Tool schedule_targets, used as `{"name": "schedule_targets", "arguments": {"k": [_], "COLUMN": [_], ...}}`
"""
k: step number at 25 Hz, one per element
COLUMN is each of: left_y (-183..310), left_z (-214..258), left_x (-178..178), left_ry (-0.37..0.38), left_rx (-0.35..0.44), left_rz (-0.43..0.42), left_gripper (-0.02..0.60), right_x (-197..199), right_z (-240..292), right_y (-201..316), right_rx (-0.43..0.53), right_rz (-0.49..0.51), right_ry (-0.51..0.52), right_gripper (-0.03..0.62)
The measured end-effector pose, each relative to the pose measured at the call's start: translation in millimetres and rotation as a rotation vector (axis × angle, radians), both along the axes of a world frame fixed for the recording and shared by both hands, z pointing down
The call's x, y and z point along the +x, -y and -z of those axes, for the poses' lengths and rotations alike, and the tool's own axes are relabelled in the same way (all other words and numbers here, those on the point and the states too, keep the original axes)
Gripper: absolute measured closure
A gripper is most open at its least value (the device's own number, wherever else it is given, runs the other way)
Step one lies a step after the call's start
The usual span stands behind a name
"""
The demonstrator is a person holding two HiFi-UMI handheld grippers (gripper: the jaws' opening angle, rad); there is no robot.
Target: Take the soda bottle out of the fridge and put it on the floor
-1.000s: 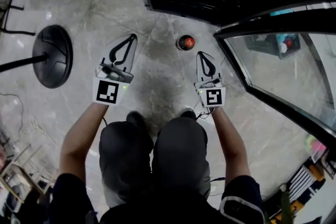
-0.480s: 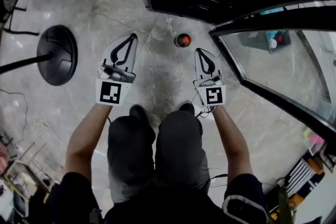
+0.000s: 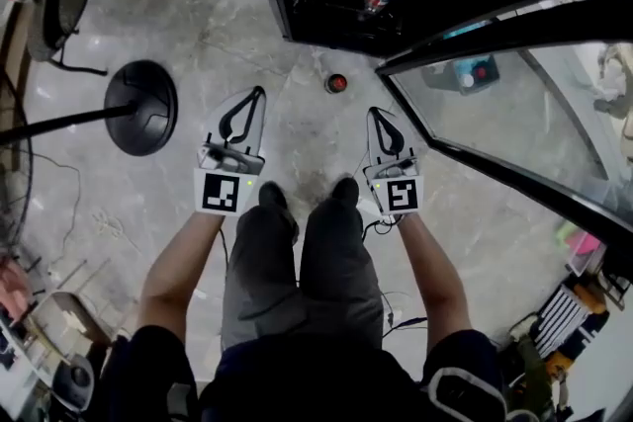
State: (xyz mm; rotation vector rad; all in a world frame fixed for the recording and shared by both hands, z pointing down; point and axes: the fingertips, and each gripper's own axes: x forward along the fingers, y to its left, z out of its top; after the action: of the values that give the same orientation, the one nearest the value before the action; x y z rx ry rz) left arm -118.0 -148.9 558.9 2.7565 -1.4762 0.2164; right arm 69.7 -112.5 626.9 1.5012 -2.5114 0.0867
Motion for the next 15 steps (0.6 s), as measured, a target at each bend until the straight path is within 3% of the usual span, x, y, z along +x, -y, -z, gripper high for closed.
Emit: {"name": "schedule_targets", "arguments": {"k": [6, 15], "left_y": [-15.5, -36.2], "left_z": [128.3, 298.4], "left_x": [-6.1, -17.2], "left_ry": [0.016, -0.011], "left_rx": [-0.008, 0.015], "left_rz": [-0.02, 0.029], "left_gripper": [0.557, 0.557], "right_x": [-2.0, -8.8], "right_z": [136.7, 324.9], "right_y": [-12.8, -29.5], "right_rx": [-0.013, 0.019], "right_rz": [0.0, -0.018], "right_ry": [-0.017, 0.01], "right_gripper": [0.576, 0.576]}}
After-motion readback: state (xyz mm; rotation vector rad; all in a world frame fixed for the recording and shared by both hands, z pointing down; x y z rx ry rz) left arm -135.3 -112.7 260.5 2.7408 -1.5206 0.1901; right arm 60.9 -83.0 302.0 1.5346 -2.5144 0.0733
